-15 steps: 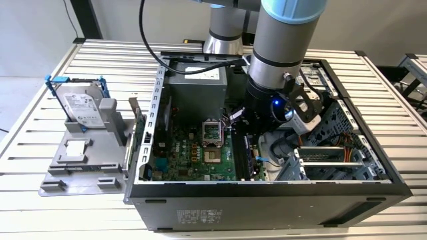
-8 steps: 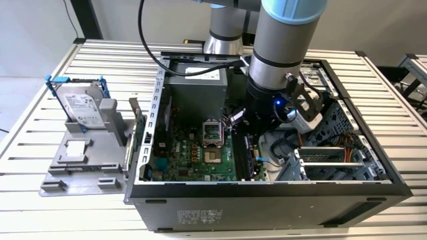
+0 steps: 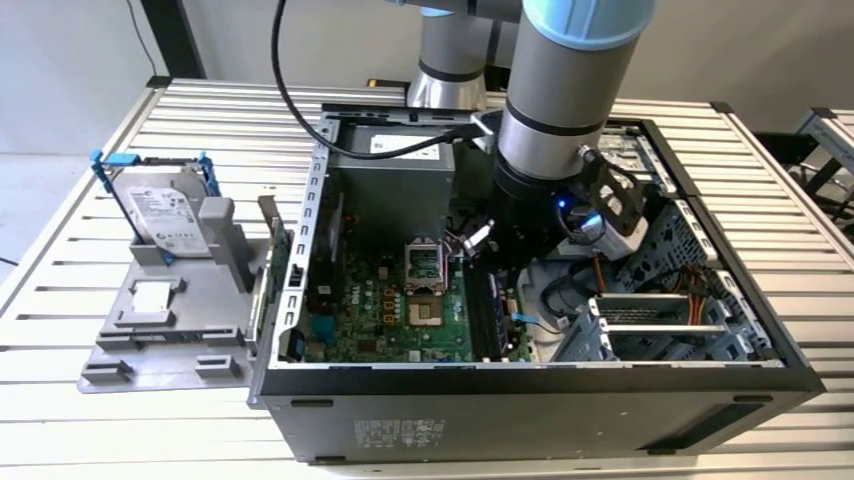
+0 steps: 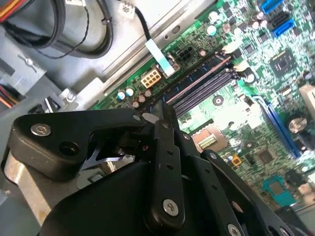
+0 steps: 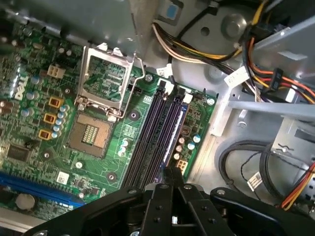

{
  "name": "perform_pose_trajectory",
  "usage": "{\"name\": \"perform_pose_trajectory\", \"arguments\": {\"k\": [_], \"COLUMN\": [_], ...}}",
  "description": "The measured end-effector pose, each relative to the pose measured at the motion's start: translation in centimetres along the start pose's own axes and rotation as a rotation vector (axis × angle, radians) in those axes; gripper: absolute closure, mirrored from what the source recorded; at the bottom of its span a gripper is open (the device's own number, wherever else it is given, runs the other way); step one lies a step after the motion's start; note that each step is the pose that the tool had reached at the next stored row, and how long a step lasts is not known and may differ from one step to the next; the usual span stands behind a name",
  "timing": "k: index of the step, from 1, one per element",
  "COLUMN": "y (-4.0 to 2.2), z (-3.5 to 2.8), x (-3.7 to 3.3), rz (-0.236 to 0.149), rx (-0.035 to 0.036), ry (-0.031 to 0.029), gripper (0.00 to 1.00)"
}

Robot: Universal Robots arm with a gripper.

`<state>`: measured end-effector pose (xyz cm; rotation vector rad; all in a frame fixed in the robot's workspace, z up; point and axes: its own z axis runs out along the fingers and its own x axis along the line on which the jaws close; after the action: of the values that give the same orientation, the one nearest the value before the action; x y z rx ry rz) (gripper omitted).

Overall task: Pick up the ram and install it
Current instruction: 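Press down the ram until it locks into place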

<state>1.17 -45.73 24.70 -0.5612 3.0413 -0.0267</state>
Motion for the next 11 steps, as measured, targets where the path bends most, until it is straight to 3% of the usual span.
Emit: {"name": "perform_pose_trajectory", "arguments": {"k": [6, 11], "y": [0.0, 0.0], "z": [0.0, 0.0], "x": [0.0, 0.0], "rz": [-0.106, -0.172], "rx": [-0.0033, -0.004], "ry": [-0.0021, -0.003], "gripper": [1.0, 1.0]}}
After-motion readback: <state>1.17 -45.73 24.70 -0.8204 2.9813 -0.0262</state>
